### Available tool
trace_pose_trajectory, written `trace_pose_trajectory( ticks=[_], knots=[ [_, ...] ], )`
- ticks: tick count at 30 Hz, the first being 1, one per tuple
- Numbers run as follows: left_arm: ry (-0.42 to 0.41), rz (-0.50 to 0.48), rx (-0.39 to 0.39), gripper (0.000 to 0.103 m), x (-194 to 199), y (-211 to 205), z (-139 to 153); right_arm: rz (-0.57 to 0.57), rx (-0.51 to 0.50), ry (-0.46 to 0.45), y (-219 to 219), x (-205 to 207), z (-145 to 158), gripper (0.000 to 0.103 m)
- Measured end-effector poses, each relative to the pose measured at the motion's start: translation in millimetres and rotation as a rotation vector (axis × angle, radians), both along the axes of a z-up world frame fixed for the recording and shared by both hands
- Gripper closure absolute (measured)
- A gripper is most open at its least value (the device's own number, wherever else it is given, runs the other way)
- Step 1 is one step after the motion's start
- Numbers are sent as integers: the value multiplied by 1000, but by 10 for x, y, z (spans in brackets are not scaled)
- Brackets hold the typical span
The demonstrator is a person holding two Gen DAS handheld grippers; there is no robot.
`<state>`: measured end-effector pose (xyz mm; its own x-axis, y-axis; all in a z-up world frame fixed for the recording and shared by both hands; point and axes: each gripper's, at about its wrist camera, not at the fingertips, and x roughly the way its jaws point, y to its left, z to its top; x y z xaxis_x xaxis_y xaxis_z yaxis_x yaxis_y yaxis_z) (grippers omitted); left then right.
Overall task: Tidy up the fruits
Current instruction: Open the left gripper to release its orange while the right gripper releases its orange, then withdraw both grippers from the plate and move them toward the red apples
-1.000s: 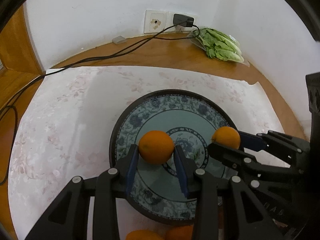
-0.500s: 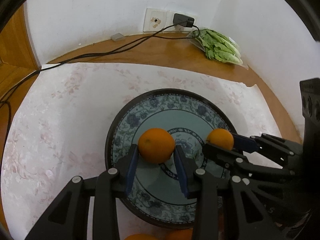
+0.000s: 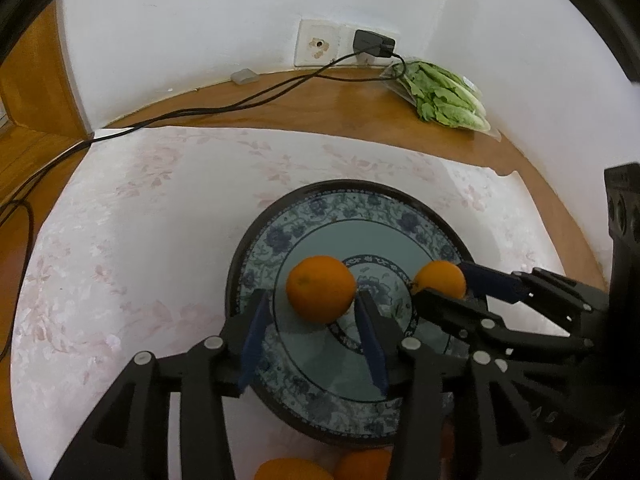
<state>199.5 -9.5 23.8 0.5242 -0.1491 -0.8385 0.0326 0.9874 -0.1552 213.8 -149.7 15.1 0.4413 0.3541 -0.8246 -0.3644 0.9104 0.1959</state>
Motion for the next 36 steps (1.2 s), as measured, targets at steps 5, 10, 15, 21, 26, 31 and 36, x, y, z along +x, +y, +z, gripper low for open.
trace_pose_trajectory(
  ticks=[5,10,15,21,26,31,36],
  knots=[
    [1,16,2,43,-44,37,77,-13,-2,-19,-37,-44,78,42],
    [-16,20,-2,38,-155,56,185,-22,-10,-44,-63,-130,183,36],
    [-27,17,-3,37,-280,29,290,-16,-12,-60,-73,-260,286,36],
    [-42,2,-1,37,-436,-19,422,-27,13,-58,-135,-425,398,35],
    [-49,6,-5,37,-550,-35,492,-22,14,-62,-166,-539,454,35],
    [-43,9,3,37,-647,-53,507,-22,27,-61,-208,-647,519,35],
    [-41,12,10,37,-766,-61,517,-15,14,-65,-212,-789,572,35]
  ],
)
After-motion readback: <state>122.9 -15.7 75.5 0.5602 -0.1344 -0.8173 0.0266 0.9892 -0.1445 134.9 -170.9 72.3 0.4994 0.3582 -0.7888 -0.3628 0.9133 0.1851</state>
